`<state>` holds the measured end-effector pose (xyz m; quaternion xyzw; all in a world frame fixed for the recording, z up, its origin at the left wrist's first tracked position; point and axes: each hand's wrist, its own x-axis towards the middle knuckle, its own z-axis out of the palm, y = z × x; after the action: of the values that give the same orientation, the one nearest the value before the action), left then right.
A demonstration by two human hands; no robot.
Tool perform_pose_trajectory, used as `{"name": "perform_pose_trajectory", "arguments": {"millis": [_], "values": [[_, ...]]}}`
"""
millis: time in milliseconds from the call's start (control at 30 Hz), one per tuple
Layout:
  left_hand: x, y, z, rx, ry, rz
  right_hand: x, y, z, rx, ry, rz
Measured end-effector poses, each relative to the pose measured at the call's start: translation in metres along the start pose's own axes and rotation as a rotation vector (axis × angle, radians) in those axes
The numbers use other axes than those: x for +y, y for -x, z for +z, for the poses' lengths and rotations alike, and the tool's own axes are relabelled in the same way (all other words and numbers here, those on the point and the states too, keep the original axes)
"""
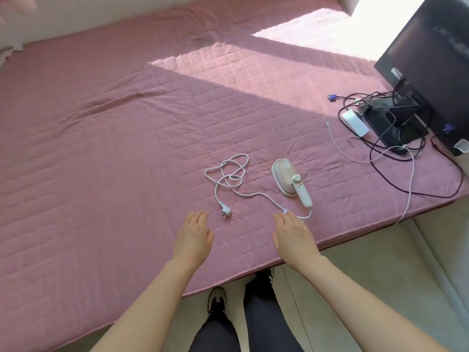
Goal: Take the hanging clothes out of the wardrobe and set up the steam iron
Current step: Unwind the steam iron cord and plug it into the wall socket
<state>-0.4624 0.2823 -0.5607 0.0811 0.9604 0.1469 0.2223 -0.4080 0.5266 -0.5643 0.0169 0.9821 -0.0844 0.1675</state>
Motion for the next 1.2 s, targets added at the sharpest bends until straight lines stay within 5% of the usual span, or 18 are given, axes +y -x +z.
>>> {"name": "perform_pose_trajectory", "arguments": {"millis": [567, 867, 1200], "values": [[-0.006, -0.196, 0.101, -0.115, 0.211, -0.322, 0.069, -0.179, 0.115, -0.126, -0.013, -0.106], [-0.036, -0.297, 0.135, -0.08, 0.152, -0.233, 0.06, -0.24, 0.189, -0.225, -0.032, -0.137], [-0.023, -0.369, 0.154, -0.044, 0.152, -0.137, 0.066, -0.236, 0.225, -0.142, -0.003, -0.183]]}}
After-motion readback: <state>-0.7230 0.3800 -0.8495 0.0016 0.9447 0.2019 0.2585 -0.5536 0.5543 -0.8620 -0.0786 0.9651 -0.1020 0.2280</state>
